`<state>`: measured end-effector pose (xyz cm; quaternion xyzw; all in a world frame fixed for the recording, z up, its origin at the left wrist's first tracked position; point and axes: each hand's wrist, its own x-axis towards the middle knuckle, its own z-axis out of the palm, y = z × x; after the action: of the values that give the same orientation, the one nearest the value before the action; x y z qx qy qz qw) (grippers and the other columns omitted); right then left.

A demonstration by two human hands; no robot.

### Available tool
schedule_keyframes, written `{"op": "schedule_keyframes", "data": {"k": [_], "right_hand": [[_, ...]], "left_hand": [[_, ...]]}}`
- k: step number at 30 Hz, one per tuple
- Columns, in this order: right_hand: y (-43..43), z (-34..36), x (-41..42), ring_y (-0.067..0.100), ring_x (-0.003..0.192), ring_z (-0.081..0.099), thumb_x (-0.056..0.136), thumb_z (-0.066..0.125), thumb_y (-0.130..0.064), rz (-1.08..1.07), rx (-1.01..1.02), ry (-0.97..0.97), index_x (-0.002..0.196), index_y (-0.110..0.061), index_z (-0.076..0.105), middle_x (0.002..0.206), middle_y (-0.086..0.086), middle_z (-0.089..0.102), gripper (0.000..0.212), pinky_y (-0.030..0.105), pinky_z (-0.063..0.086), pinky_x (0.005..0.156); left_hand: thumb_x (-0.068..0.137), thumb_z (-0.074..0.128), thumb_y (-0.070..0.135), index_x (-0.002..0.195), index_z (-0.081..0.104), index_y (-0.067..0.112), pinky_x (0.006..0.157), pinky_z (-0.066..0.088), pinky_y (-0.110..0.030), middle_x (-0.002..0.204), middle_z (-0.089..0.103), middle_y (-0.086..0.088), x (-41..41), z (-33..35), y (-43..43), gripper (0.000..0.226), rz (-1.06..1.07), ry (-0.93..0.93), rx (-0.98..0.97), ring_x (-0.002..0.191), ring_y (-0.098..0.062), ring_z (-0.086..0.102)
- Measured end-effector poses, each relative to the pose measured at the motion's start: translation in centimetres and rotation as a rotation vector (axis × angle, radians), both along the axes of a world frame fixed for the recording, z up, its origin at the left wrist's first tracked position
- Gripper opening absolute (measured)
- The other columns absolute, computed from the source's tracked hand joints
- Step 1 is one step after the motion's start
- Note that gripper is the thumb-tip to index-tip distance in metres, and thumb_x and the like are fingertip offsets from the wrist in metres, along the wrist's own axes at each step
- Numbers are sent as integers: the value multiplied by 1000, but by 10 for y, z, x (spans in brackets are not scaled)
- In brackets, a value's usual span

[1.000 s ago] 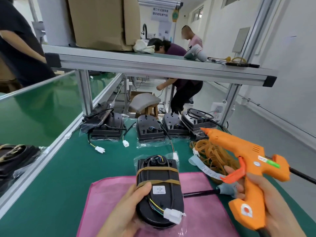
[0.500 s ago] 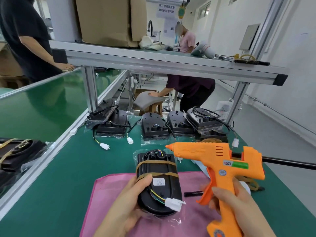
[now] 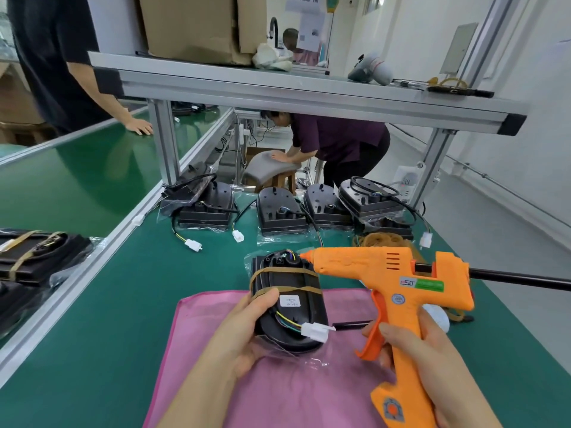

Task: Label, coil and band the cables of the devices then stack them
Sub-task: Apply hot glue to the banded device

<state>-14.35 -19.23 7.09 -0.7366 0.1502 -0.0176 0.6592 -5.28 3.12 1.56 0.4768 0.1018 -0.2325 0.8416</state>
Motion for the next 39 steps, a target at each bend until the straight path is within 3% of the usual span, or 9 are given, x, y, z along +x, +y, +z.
{"op": "schedule_keyframes", "data": {"k": [2,8,11,14,20,23,28,35,39], "right_hand": [[0,-1,-2,22,55,61,65,79,-34,1,6,2,83,-29,71,76,21,71,21,41,48,64],[4,-3,-1,20,51,58,63,71,-33,-2,6,5,100,-12,64,76,12,73,44,34,48,55],[7,-5,1,18,51,58,75,76,-23,-3,-2,-15,98,-14,64,77,13,73,28,37,49,58],[8,-4,3,19,51,58,81,68,-19,-14,-13,-13,96,-13,65,77,17,72,17,41,52,62],[4,-1,-2,16,50,59,83,67,-20,-2,-40,6,105,-13,62,71,7,73,24,22,50,49],[0,-1,-3,16,50,59,78,74,-24,-13,-49,19,104,-13,62,71,7,72,31,24,49,50],[0,-1,1,16,51,60,84,65,-20,-49,-71,-15,100,-14,62,79,7,74,17,35,51,60],[8,4,7,15,54,64,84,65,-22,-25,-57,-26,101,-24,60,79,4,75,18,32,52,57],[9,5,3,17,54,62,75,75,-30,16,-70,-4,102,-20,60,80,5,75,32,32,51,59]], "left_hand": [[70,72,27,116,65,14,65,58,-51,108,73,-15,0,0,0,49,-10,0,1,92,-33,72],[69,71,28,114,65,13,62,58,-51,105,74,-15,-3,1,0,48,-38,-31,18,87,-32,73],[69,71,29,116,65,14,65,58,-51,106,74,-14,-2,0,-1,50,-40,-39,36,89,-30,73],[69,71,30,118,64,15,65,57,-50,107,74,-13,-1,-1,-1,52,-45,-38,43,91,-30,73],[68,73,28,116,66,13,69,58,-52,109,73,-16,1,-3,0,51,-33,-14,0,95,-34,71],[69,73,27,116,65,14,66,58,-51,108,73,-15,1,-4,0,50,-32,-7,-16,92,-33,72],[68,73,28,117,65,14,70,57,-53,110,72,-15,1,-5,0,51,-40,-15,-11,95,-34,71],[67,73,29,99,75,17,69,58,-52,109,73,-14,2,-6,1,35,-46,-26,0,93,-32,72],[68,72,29,112,69,16,70,57,-55,108,73,-14,1,-5,1,46,-32,-20,2,94,-33,72]]}}
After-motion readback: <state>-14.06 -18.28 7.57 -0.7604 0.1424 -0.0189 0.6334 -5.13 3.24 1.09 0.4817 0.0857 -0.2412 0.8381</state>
